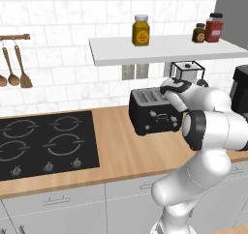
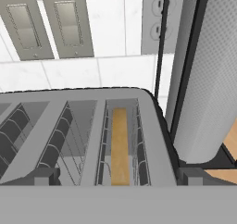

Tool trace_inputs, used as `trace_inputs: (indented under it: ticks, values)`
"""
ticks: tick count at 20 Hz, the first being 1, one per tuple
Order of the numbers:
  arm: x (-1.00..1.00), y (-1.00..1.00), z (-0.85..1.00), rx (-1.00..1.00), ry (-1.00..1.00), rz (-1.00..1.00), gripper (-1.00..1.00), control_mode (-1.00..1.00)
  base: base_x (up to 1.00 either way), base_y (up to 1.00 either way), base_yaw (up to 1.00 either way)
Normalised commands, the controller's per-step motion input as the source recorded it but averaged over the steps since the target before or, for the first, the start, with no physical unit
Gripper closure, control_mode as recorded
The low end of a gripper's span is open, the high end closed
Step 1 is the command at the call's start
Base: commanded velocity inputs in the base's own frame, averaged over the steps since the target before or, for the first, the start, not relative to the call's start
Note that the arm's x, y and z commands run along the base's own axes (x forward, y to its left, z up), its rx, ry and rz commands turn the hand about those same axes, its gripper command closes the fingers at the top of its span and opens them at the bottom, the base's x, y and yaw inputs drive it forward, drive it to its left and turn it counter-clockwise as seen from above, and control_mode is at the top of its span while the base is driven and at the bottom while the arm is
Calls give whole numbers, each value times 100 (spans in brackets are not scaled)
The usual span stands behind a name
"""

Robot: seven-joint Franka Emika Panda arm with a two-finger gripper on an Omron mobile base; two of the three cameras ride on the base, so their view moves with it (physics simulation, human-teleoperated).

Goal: Start the toaster. Once the lever pops up, take the bread to the plate on the dining counter.

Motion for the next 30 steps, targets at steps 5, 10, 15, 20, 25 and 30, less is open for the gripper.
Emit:
trace_inputs:
  ticks: [5,10,15,20,25,30]
  values:
    - [0,0,0,0,0,0,-100,-100,0,0,0]
    - [0,0,0,0,0,0,-100,-100,0,0,0]
    - [0,0,0,0,0,0,-100,-100,0,0,0]
    - [0,0,0,0,0,0,-100,-100,0,0,0]
    - [0,0,0,0,0,0,-100,-100,0,0,0]
    - [0,0,0,0,0,0,-100,-100,0,0,0]
